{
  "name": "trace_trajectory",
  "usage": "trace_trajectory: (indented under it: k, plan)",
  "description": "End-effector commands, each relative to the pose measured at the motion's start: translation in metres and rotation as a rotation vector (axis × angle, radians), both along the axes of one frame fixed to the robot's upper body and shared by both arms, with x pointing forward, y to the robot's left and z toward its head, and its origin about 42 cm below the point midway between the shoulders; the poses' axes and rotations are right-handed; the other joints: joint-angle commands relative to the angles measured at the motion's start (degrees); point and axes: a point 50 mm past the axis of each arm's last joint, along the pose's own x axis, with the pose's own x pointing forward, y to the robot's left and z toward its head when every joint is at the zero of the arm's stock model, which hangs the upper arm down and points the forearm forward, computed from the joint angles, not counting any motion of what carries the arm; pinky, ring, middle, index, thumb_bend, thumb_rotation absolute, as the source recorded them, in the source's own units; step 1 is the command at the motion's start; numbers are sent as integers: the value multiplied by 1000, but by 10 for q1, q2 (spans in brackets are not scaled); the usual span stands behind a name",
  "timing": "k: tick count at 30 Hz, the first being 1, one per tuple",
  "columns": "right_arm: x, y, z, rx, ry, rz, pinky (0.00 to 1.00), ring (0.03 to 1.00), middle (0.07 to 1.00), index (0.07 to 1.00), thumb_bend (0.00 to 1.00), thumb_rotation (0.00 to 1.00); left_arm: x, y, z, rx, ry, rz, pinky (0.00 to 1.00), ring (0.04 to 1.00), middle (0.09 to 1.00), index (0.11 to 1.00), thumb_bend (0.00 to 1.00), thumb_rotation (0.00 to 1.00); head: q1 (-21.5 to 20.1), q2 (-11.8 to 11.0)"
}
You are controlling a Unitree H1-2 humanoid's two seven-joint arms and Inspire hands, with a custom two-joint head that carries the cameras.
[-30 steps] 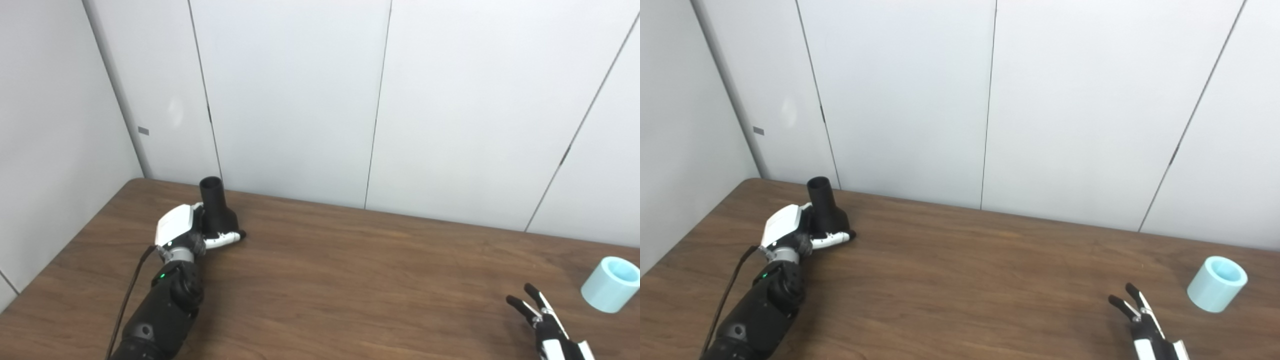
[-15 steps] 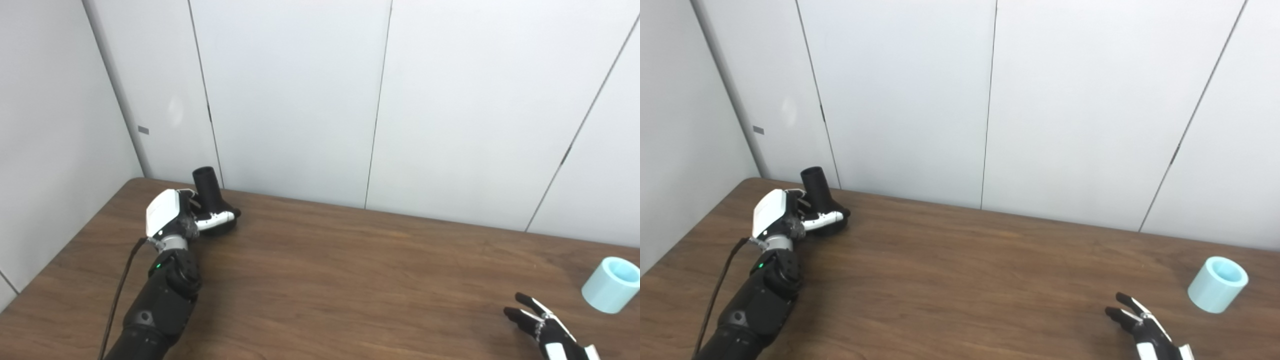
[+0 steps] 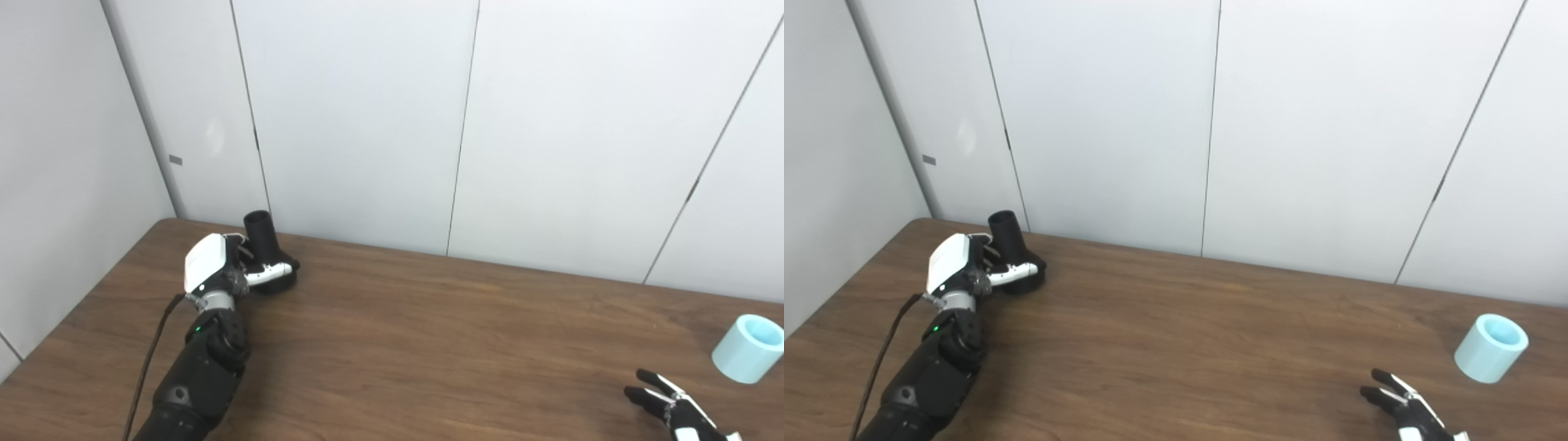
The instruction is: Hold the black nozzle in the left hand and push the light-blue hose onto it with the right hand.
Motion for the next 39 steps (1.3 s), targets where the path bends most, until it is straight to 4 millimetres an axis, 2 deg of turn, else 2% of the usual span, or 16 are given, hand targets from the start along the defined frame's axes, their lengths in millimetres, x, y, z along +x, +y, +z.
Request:
trace_trajectory:
  k: [1, 4, 5, 7, 10, 11, 13, 14, 15, 19, 22, 24, 28, 31, 35, 39]
  plan:
    - [-31, -2, -38, 25, 142, -40, 877, 763, 707, 781, 465, 1000, -5, -8, 0, 3, 3, -40, 404, 405, 487, 520, 502, 0, -2, 1]
    - [-30, -1, -37, 29, 132, -32, 877, 757, 707, 782, 472, 1000, -16, -13, 2, 32, -20, -76, 367, 386, 487, 529, 500, 0, -5, 2]
    - [-30, -1, -37, 26, 128, -31, 844, 750, 705, 781, 467, 1000, -21, -15, 3, 51, -29, -94, 350, 374, 473, 536, 499, 0, -6, 2]
    - [-29, 0, -36, 22, 127, -30, 814, 742, 703, 780, 466, 1000, -31, -21, 4, 87, -40, -119, 347, 370, 462, 539, 498, 0, -8, 3]
    - [-28, 1, -36, 17, 125, -32, 823, 743, 696, 779, 473, 1000, -44, -31, 4, 135, -62, -156, 355, 376, 458, 537, 499, 0, -10, 5]
    - [-28, 2, -35, 19, 124, -29, 807, 739, 691, 775, 453, 1000, -51, -38, 6, 141, -77, -183, 437, 427, 453, 532, 501, 0, -12, 5]
    - [-28, 2, -35, 32, 123, -24, 808, 746, 690, 774, 444, 1000, -62, -48, 10, 143, -96, -220, 489, 457, 451, 531, 502, 0, -15, 8]
    - [-27, 2, -35, 49, 129, -25, 823, 750, 692, 776, 446, 1000, -66, -53, 11, 138, -102, -238, 471, 459, 450, 531, 502, 0, -16, 9]
    - [-27, 3, -35, 60, 132, -27, 887, 762, 694, 778, 469, 1000, -72, -59, 13, 135, -108, -259, 454, 462, 448, 533, 502, 0, -18, 10]
    - [-26, 4, -34, 68, 131, -25, 885, 771, 696, 785, 480, 1000, -93, -86, 18, 123, -128, -324, 354, 432, 439, 533, 502, 0, -25, 15]
    - [-25, 5, -34, 67, 117, -22, 828, 751, 692, 775, 454, 1000, -108, -101, 14, 143, -150, -365, 304, 415, 431, 528, 502, 0, -33, 19]
    - [-24, 7, -35, 77, 115, -22, 890, 748, 675, 765, 456, 1000, -118, -110, 10, 165, -156, -398, 340, 421, 433, 526, 502, 0, -40, 22]
    - [-24, 13, -33, 78, 124, -30, 889, 752, 680, 771, 465, 1000, -132, -124, 2, 179, -172, -450, 411, 449, 449, 523, 503, 0, -59, 29]
    - [-22, 18, -32, 94, 126, -29, 825, 755, 681, 769, 442, 1000, -143, -137, -3, 180, -191, -502, 404, 444, 452, 523, 503, 0, -78, 36]
    - [-19, 26, -30, 115, 137, -33, 891, 766, 685, 769, 461, 1000, -155, -152, -5, 161, -174, -549, 416, 463, 462, 514, 504, 0, -104, 45]
    - [-16, 31, -29, 138, 139, -35, 875, 772, 680, 762, 490, 1000, -161, -164, -9, 120, -162, -570, 416, 466, 459, 514, 504, 0, -120, 52]
